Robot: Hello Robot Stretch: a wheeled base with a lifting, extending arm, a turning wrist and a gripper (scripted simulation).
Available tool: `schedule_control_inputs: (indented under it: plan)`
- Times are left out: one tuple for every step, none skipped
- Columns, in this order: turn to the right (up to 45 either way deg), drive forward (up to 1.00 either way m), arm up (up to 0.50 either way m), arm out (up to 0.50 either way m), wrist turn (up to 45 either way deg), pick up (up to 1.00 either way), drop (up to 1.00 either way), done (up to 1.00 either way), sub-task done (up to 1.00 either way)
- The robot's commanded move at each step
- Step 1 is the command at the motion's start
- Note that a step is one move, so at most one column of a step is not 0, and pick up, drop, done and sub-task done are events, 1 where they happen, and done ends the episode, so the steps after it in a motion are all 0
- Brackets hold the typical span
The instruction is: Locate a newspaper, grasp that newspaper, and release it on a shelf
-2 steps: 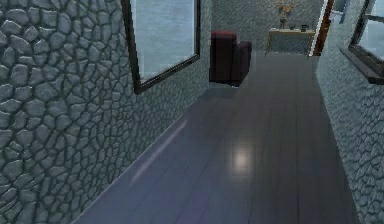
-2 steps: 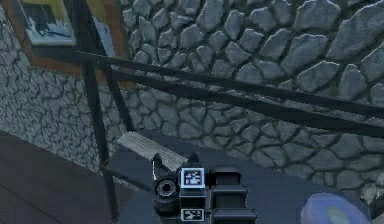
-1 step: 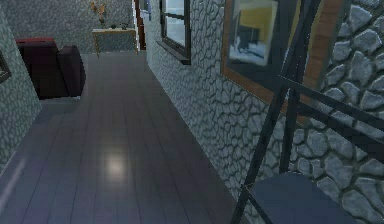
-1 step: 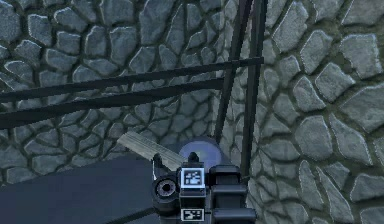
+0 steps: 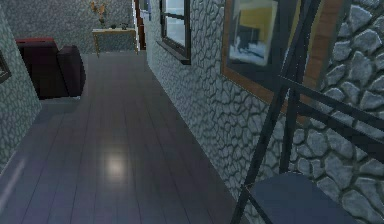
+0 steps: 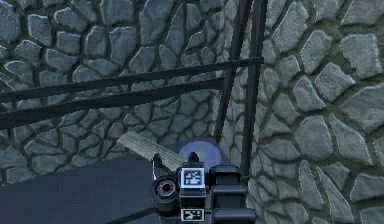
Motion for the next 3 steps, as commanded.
schedule_control_inputs:
  plan:
    - [0.0, 0.0, 0.0, 0.14, 0.0, 0.0, 0.0, 0.0, 0.0]
    - [0.0, 0.0, 0.0, 0.0, -45.0, 0.0, 0.0, 0.0, 0.0]
    - [0.0, 0.0, 0.0, 0.0, -18.0, 0.0, 0.0, 0.0, 0.0]
